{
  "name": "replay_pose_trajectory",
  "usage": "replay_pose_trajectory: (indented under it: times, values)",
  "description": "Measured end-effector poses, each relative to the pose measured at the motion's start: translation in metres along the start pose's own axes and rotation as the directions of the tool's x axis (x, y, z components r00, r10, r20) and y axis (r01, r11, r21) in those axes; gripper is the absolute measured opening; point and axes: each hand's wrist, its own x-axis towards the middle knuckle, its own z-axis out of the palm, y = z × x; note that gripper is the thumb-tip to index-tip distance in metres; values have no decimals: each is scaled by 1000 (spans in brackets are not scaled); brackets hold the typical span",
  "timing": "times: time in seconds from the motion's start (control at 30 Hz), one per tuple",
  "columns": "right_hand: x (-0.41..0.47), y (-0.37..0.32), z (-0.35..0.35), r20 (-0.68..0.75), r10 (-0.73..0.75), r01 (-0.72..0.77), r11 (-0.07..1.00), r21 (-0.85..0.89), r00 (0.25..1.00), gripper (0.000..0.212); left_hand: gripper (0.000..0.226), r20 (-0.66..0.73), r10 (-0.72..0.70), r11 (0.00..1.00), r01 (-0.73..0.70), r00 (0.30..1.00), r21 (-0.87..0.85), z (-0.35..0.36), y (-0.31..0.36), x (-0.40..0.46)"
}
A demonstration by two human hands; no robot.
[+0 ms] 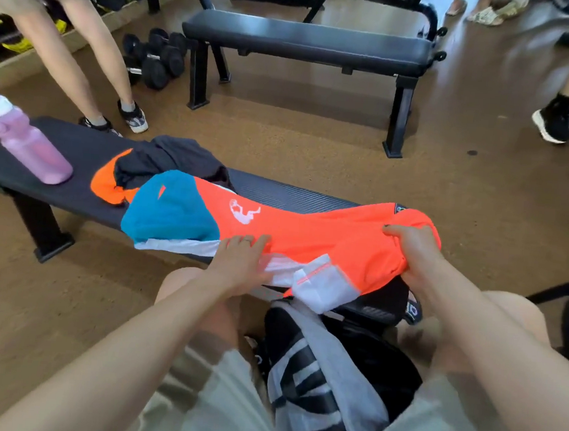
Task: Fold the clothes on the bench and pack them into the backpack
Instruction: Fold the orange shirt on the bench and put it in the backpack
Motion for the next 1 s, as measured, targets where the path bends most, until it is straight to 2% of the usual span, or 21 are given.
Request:
replay_pose_trajectory:
  times: [0.07,0.17,0.27,0.33,0.4,0.47,0.53,0.57,0.63,0.7,0.77,0.83,0.9,1.0]
  values:
    - [9,-8,-15,-55,-31,29,999,-45,998,21,66,26,21,999,-21,999,27,2,-1,0]
    - [26,-14,-36,-137,-68,53,993,-108,988,23,60,-42,24,998,-21,999,61,3,-2,0]
    - [44,-7,-54,-234,-62,8,975,-224,970,23,51,-101,-13,992,26,995,126,5,-8,0]
    - [45,-3,-58,-243,-75,-37,905,-424,967,34,43,-116,-10,988,27,993,149,6,-13,3]
    - [38,3,-52,-221,-117,-60,750,-659,968,51,33,-167,34,995,-18,985,95,1,-15,6]
    - [25,12,-37,-128,-272,45,549,-834,954,59,20,-256,86,996,-92,963,-13,-8,-14,7]
    - [12,21,-15,104,-417,282,392,-876,903,60,14,-333,125,986,-155,935,-63,-19,-11,6]
    - [9,26,-5,244,-413,409,380,-829,878,61,16,-349,143,980,-182,926,-83,-25,-9,4]
    - [-3,35,16,497,-285,573,411,-708,819,68,21,-326,151,968,-207,933,-143,-35,-3,-1]
    - [-17,45,37,657,-185,676,330,-658,731,80,22,-279,170,963,-219,945,-156,-41,3,-5]
    - [-28,55,54,713,-179,734,208,-646,678,82,21,-244,239,950,-278,940,-142,-45,11,-13]
    - [-30,68,63,731,-237,766,116,-633,640,51,21,-216,306,931,-339,927,-134,-45,18,-22]
    - [-30,74,65,704,-318,767,150,-624,635,16,22,-178,347,924,-369,921,-104,-41,20,-30]
    - [-31,71,59,679,-360,765,218,-606,640,16,29,-101,346,929,-356,933,-104,-38,16,-37]
